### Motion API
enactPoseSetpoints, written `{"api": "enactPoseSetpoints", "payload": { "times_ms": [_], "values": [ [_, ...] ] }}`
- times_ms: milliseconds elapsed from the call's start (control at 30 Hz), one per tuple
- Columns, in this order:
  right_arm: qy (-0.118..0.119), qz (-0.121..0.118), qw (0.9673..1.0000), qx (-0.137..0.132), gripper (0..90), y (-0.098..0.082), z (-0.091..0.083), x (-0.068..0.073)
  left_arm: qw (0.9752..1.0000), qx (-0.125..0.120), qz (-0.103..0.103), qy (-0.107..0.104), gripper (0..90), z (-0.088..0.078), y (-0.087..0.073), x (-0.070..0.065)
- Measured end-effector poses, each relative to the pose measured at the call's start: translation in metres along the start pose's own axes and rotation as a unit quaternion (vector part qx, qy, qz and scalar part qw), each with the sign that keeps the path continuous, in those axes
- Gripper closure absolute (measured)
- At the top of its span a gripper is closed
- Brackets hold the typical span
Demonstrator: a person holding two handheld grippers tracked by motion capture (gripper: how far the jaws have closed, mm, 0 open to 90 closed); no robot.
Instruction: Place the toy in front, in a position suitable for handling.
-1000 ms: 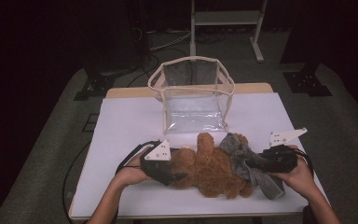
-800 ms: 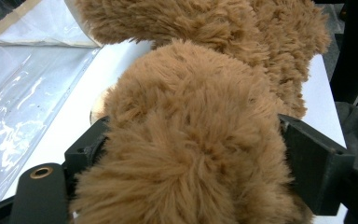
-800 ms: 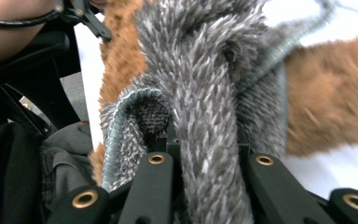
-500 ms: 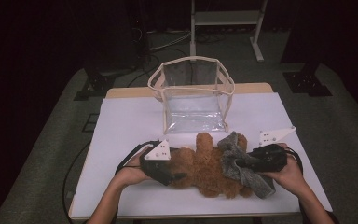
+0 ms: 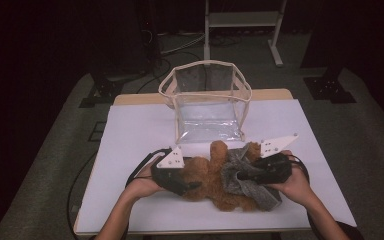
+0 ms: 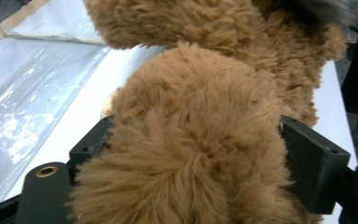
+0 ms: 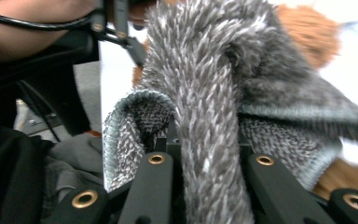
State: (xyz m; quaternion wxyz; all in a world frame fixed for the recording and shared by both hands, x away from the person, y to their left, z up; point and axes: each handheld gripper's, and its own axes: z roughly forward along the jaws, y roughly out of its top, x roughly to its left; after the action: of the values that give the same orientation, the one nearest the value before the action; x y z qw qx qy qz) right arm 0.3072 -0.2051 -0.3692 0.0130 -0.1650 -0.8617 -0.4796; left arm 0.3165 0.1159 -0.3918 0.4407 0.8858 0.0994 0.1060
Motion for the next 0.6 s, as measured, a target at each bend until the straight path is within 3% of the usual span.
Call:
{"api": "enactPoseSetpoints", "payload": {
  "times_ms": [133,333,433,600],
  "values": [
    [-0.005,-0.002,1.0,0.003,77.1,-0.004,-0.001,0.005,0.9997,-0.003,-0.017,0.016,22.6,-0.004,0.001,0.004],
    [-0.041,0.031,0.9987,-0.003,77.0,-0.034,-0.033,0.002,0.9994,-0.008,-0.031,0.017,23.5,-0.005,0.001,0.006],
    [-0.064,0.047,0.9968,-0.004,76.9,-0.047,-0.045,-0.001,0.9994,-0.007,-0.031,0.015,24.3,-0.005,0.002,0.005],
    [-0.061,0.042,0.9972,-0.004,76.8,-0.042,-0.043,-0.003,0.9998,-0.011,-0.009,0.011,24.6,-0.003,0.002,0.001]
  ]
}}
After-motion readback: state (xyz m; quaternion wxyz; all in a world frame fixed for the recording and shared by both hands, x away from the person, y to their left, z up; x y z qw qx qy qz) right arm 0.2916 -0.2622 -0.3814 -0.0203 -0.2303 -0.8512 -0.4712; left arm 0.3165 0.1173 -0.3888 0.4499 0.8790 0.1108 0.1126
